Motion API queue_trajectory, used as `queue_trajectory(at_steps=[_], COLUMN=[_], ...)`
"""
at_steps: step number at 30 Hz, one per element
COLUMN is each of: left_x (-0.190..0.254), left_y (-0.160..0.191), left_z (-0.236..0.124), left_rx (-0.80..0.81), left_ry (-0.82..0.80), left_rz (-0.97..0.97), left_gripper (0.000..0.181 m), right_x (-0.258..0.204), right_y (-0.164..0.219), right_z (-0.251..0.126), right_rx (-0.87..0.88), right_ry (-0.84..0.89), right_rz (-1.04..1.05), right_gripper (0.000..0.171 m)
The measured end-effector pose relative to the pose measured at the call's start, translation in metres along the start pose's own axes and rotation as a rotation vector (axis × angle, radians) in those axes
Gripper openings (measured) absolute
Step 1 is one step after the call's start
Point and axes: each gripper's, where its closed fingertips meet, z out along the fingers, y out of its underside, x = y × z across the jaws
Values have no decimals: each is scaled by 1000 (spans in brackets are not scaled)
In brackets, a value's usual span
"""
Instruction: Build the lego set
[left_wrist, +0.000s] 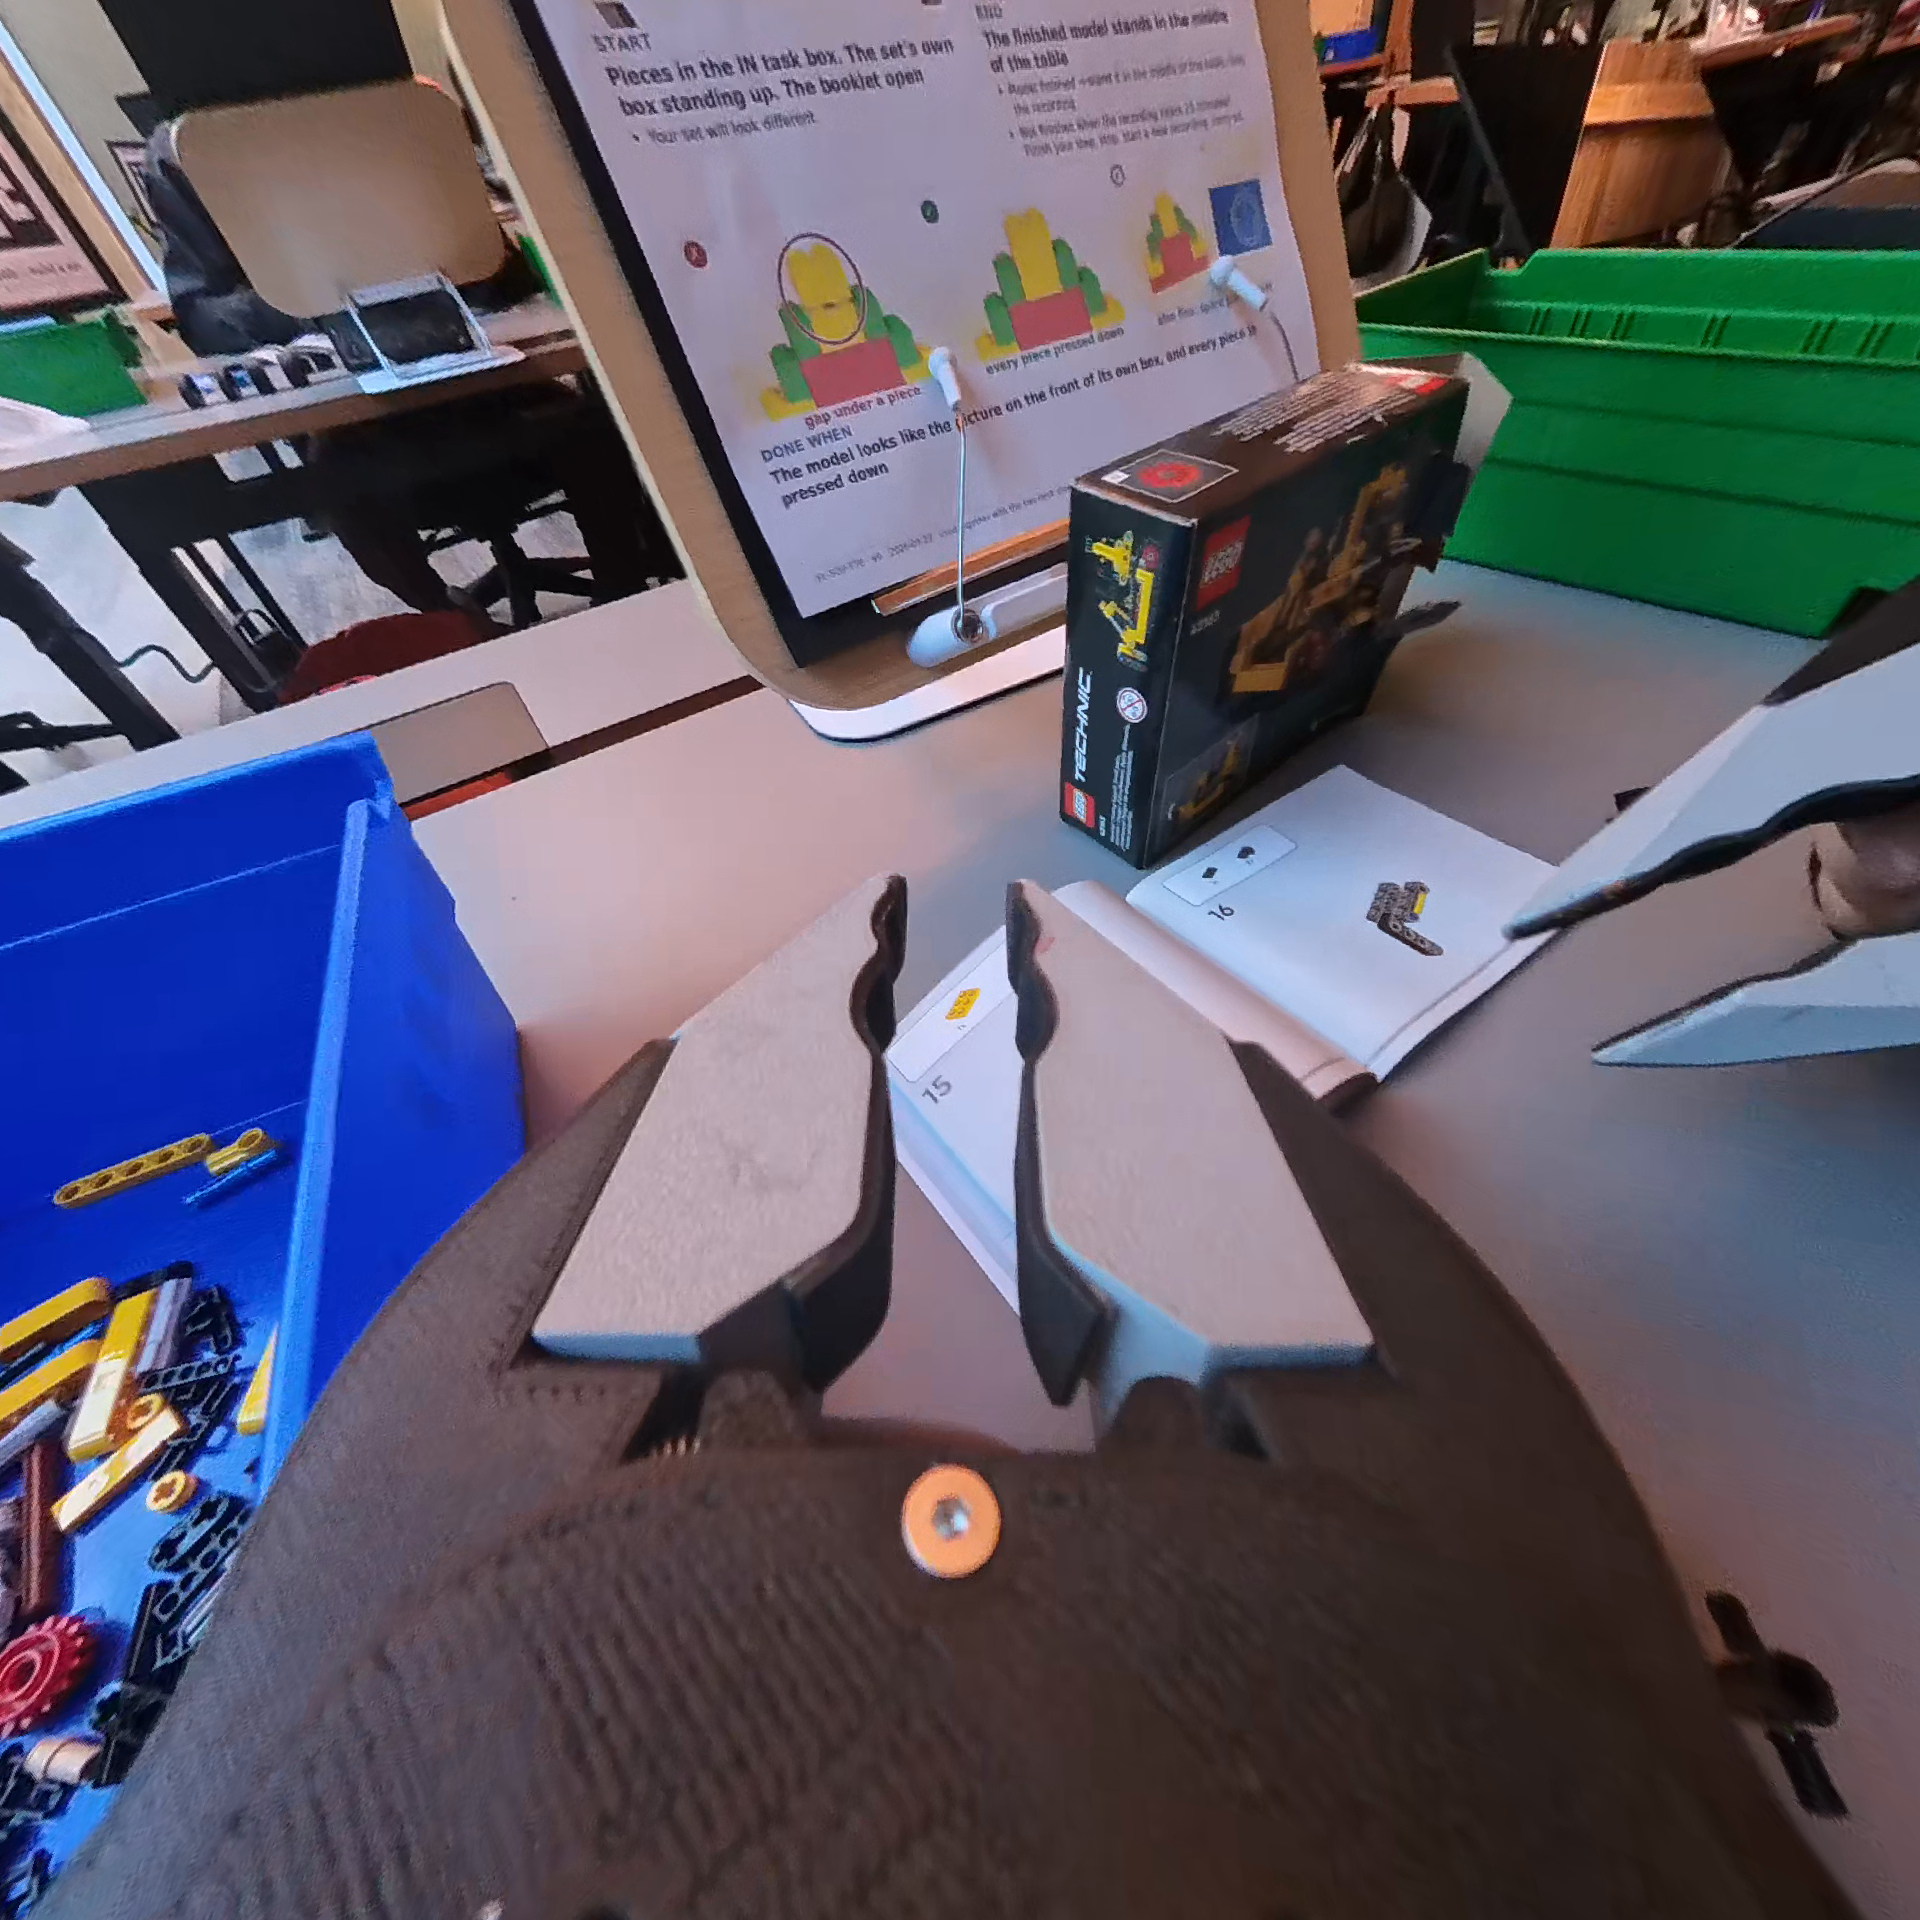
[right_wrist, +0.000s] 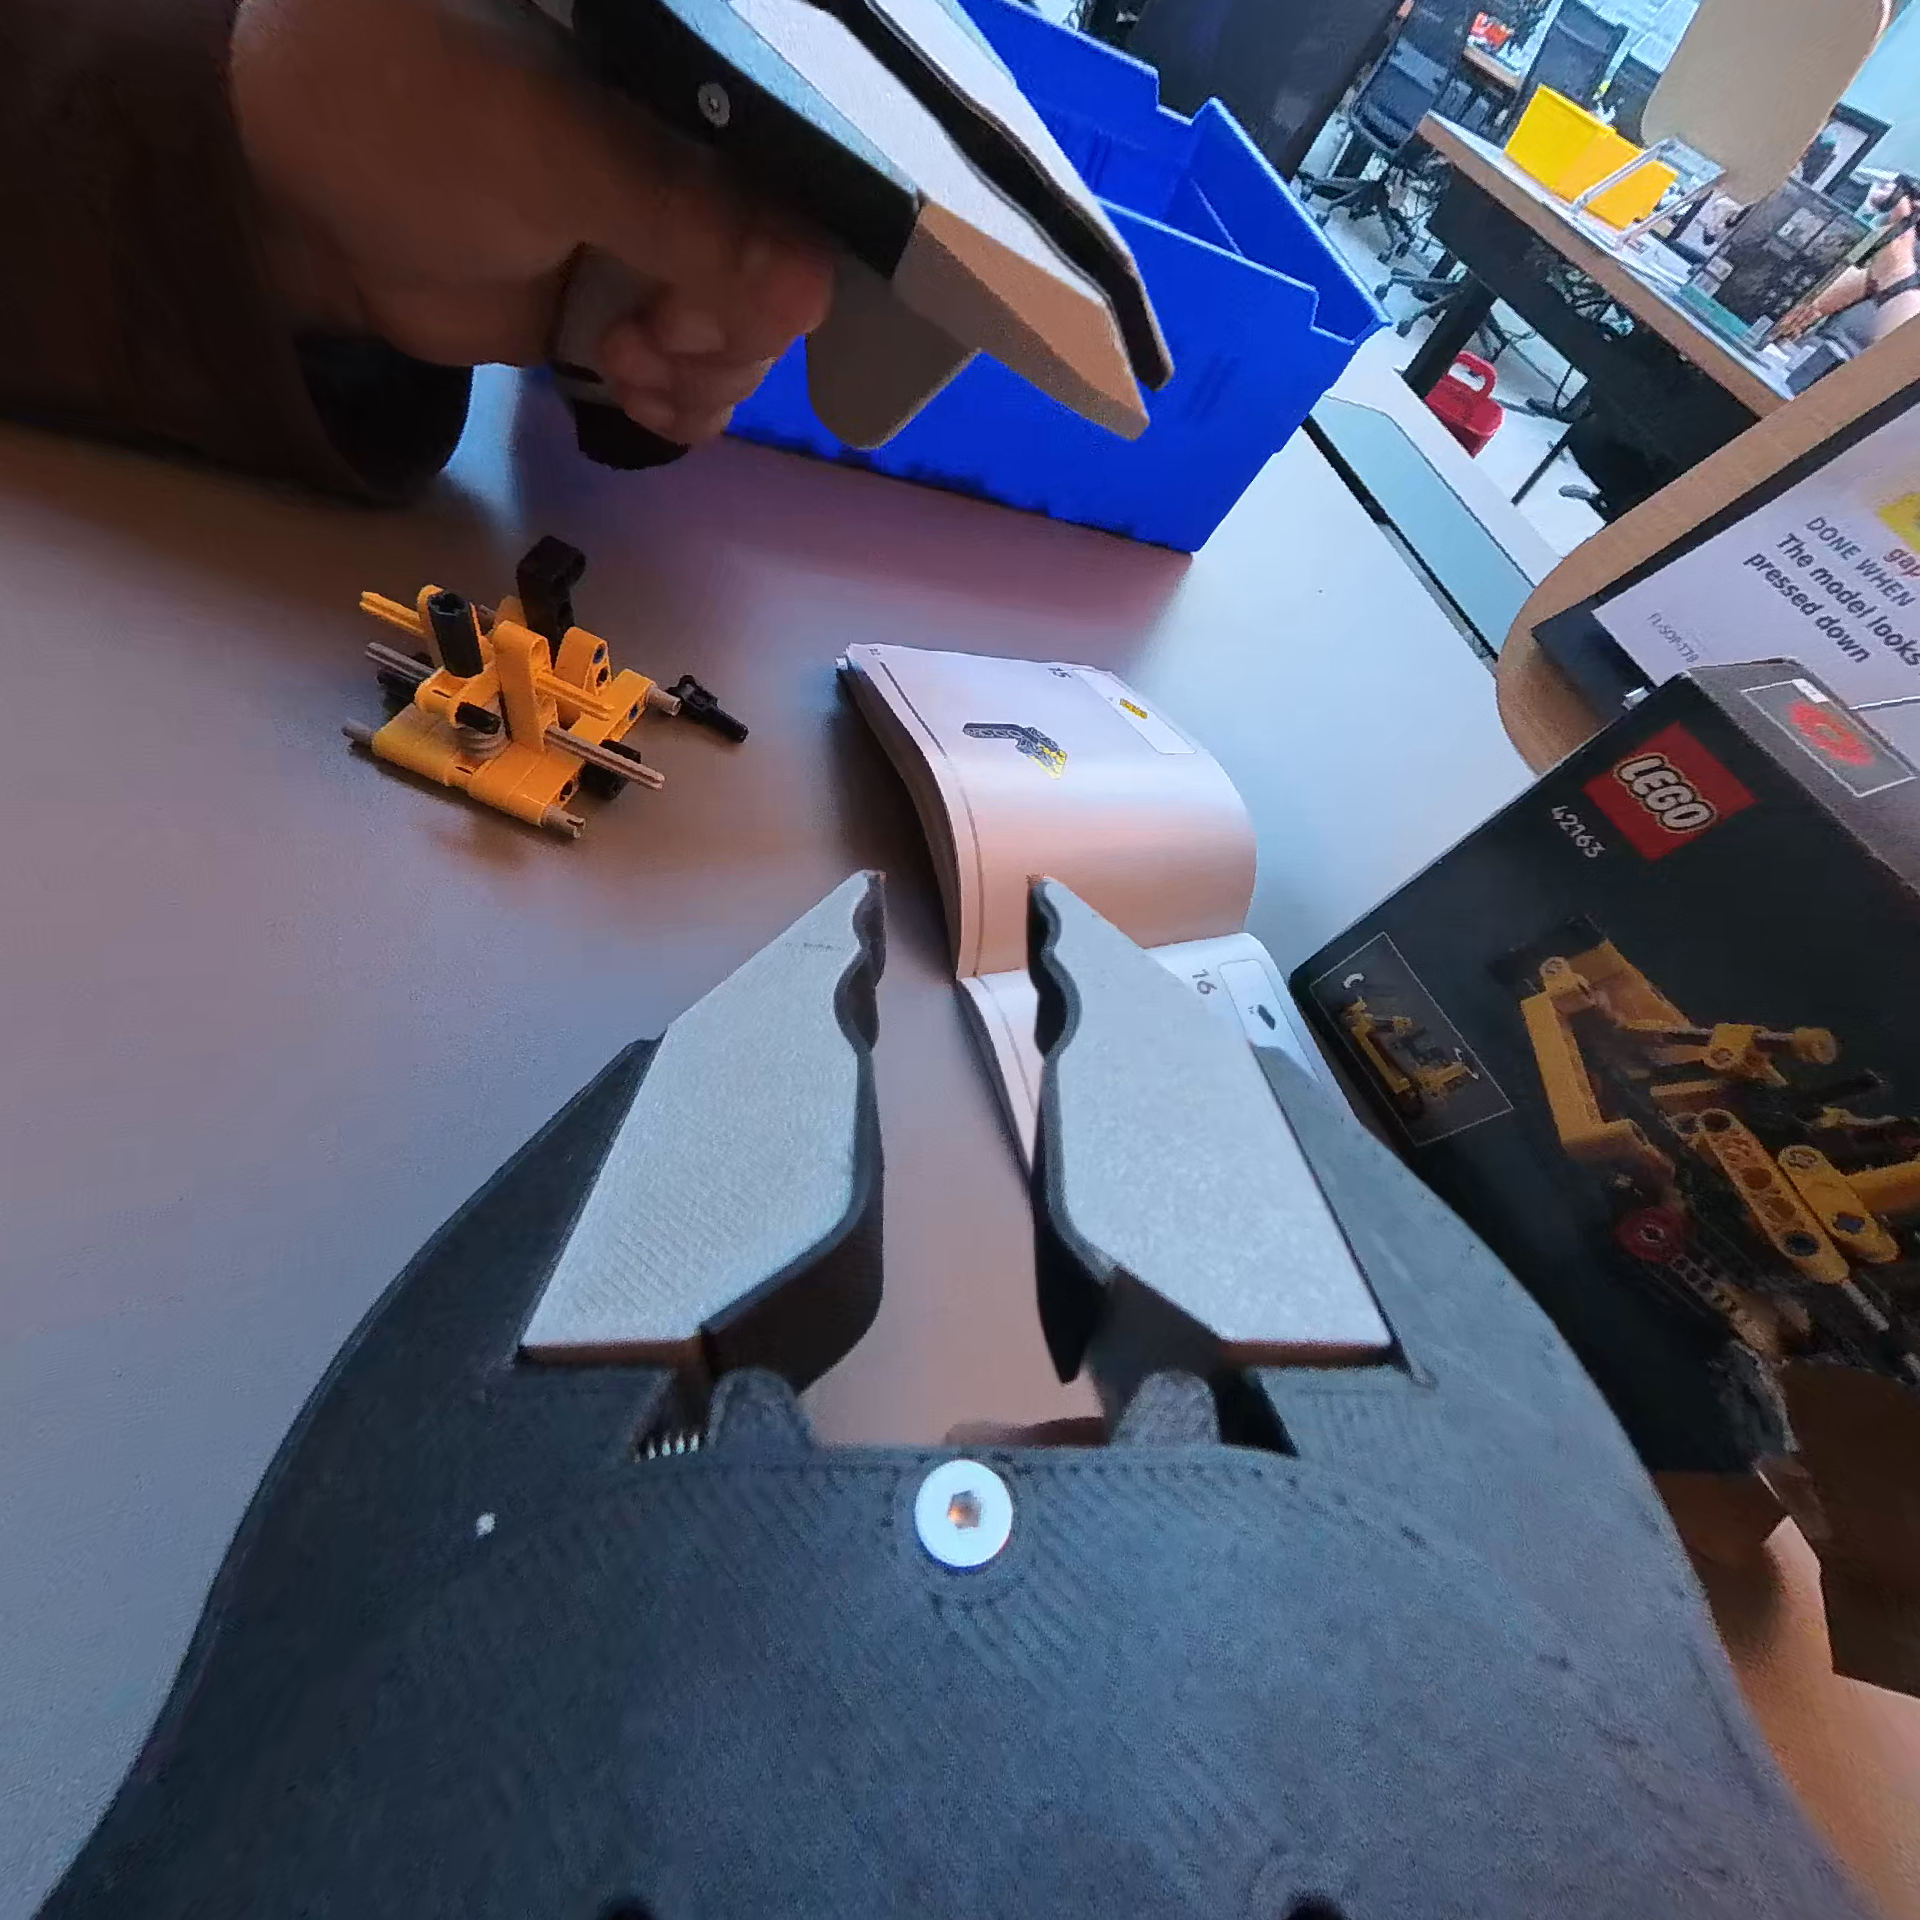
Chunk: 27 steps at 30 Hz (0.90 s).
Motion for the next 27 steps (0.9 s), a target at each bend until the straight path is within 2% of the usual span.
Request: queue_trajectory(at_steps=[20,22,25,27], left_x=[9,18,36,40], left_y=[5,15,44,58], left_z=[2,5,12,16], left_rx=[-31,-80,-241,-301], left_ry=[27,77,164,155], left_rz=[45,45,67,120], left_gripper=[16,16,16,5], right_x=[5,6,6,6], right_y=[2,3,4,4], right_z=[1,1,2,2], right_rx=[19,12,9,7], right_ry=[-14,-9,-8,-8], right_rz=[88,87,88,90], right_gripper=[23,22,21,21])
